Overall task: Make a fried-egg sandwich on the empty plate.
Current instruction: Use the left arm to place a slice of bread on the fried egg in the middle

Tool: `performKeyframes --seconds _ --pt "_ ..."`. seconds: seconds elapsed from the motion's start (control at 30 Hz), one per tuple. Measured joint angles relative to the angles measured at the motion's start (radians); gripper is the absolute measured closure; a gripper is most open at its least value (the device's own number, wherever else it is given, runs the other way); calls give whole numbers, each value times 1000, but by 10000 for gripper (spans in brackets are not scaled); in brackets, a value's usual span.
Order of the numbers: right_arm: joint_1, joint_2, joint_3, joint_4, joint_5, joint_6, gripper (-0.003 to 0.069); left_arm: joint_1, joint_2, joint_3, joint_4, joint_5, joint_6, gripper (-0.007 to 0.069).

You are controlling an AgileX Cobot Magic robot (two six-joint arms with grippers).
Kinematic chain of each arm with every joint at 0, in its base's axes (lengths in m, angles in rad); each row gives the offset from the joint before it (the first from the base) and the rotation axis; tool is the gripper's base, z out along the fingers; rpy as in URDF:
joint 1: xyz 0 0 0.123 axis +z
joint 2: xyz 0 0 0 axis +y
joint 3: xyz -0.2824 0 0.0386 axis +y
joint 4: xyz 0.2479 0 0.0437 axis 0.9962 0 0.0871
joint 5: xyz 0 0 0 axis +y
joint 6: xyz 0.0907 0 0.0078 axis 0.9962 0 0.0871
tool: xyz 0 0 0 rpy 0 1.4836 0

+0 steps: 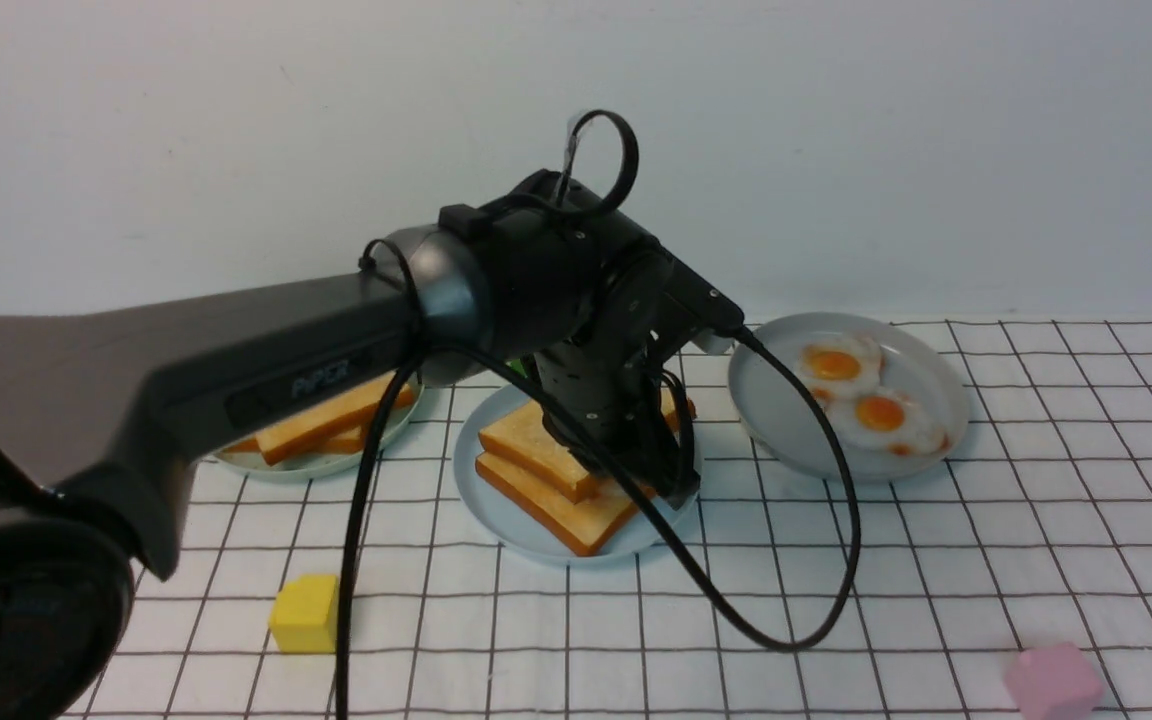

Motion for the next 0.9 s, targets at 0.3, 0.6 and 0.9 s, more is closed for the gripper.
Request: performKeyframes --seconds 0.3,0.6,0.9 --pt "0 0 0 15 12 0 625 0 32 0 15 -7 0 600" --pt "0 0 0 23 25 0 620 0 32 0 15 -8 -6 371" --pt "0 0 0 23 25 0 613 0 -101 0 -101 71 -147 284"
